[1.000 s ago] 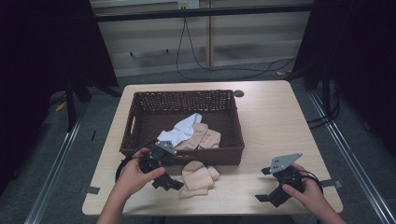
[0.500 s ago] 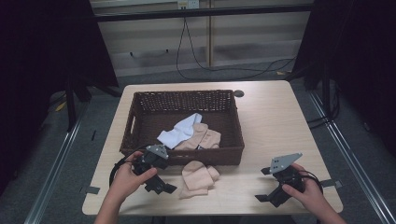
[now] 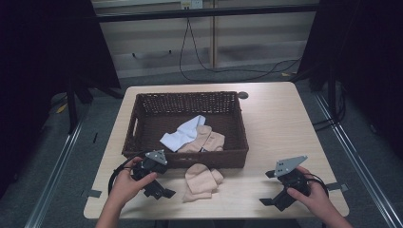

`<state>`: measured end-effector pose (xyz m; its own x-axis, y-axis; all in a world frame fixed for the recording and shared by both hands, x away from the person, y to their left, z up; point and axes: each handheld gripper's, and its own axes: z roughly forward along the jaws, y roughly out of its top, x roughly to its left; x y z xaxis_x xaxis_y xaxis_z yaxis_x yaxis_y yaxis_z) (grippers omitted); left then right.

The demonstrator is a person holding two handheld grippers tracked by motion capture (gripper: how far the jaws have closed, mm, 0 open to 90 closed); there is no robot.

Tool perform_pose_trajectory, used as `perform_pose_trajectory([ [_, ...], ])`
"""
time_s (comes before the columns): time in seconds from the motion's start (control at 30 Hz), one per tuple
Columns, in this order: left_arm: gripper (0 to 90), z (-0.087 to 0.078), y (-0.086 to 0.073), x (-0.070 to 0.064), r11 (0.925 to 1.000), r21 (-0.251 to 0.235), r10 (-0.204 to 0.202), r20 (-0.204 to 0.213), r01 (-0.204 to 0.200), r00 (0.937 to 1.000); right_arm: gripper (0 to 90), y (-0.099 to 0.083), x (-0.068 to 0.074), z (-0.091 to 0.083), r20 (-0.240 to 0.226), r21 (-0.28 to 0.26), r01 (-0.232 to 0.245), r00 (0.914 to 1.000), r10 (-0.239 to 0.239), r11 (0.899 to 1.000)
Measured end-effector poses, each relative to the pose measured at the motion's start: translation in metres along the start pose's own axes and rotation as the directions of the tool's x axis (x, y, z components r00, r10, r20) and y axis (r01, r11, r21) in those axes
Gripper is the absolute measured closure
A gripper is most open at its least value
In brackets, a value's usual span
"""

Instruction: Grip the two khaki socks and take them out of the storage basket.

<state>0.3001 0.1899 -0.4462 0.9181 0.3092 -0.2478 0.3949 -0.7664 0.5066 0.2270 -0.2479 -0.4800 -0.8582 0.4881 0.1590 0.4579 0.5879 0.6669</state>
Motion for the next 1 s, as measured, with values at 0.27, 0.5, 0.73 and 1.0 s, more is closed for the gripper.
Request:
perform_pose_trajectory([
  [0.27, 2.8, 0.001, -0.007, 0.004, 1.0000, 0.004, -0.002, -0.019, 0.002, 0.9998, 0.9, 0.000, 0.000, 0.000, -0.001, -0.001, 0.003, 1.0000, -0.003, 1.000],
  [0.5, 2.8, 0.005, -0.009, 0.003, 1.0000, 0.008, -0.005, -0.031, 0.005, 0.9995, 0.9, 0.000, 0.000, 0.000, -0.005, -0.003, 0.005, 1.0000, -0.005, 1.000],
  [0.73, 2.8, 0.005, -0.010, 0.004, 1.0000, -0.001, -0.010, -0.021, 0.010, 0.9997, 0.9, 0.000, 0.000, -0.001, -0.004, -0.009, 0.000, 1.0000, 0.000, 1.000],
  [1.0, 2.8, 0.005, -0.008, 0.002, 1.0000, -0.009, -0.002, -0.019, 0.002, 0.9998, 0.9, 0.000, -0.001, -0.001, -0.001, -0.008, -0.003, 1.0000, 0.003, 1.000],
])
